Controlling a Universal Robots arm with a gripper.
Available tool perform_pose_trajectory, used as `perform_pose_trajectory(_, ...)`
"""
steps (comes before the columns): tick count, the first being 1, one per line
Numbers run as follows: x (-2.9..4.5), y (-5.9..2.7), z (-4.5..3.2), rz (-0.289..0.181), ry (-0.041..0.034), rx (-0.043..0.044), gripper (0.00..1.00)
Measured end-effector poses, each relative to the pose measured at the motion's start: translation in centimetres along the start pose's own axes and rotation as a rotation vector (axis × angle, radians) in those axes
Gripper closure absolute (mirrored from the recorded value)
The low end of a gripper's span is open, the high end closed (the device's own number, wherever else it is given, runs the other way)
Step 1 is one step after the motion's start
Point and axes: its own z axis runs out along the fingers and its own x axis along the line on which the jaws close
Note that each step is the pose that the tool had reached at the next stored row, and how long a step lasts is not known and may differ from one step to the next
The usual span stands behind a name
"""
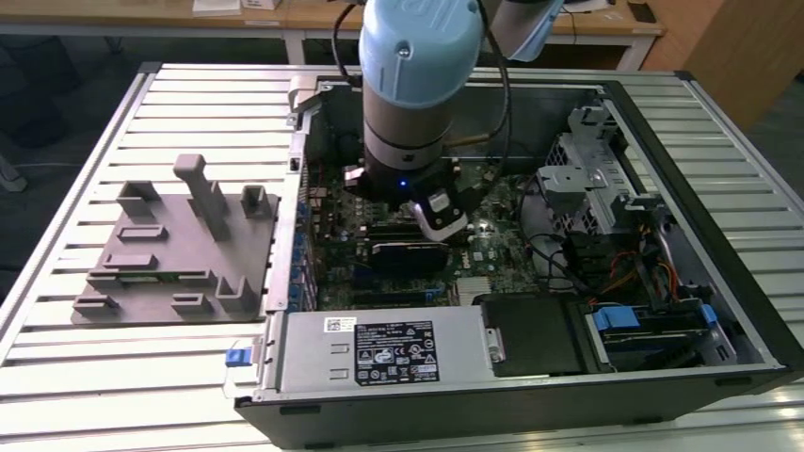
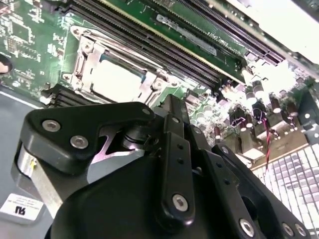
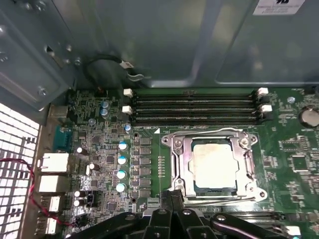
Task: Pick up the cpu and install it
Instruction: 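Install the second cpu locking lever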
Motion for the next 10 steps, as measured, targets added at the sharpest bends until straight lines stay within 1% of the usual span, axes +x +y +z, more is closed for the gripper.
perform_pose_trajectory(1, 0.00, 0.06, -0.09, 0.000, -0.0013, 0.0051, 0.89)
perform_pose_trajectory(2, 0.00, 0.10, -0.16, 0.000, -0.0028, 0.0135, 0.89)
perform_pose_trajectory(4, 0.00, 0.17, -0.18, 0.000, -0.0072, 0.0406, 0.89)
perform_pose_trajectory(5, 0.00, 0.20, -0.18, 0.000, -0.0101, 0.0572, 0.89)
perform_pose_trajectory(6, 0.01, 0.25, -0.16, 0.001, -0.0129, 0.0693, 0.89)
perform_pose_trajectory(7, 0.01, 0.36, -0.12, 0.001, -0.0146, 0.0779, 0.89)
perform_pose_trajectory(10, 0.02, 0.87, 0.07, 0.002, -0.0174, 0.0967, 0.89)
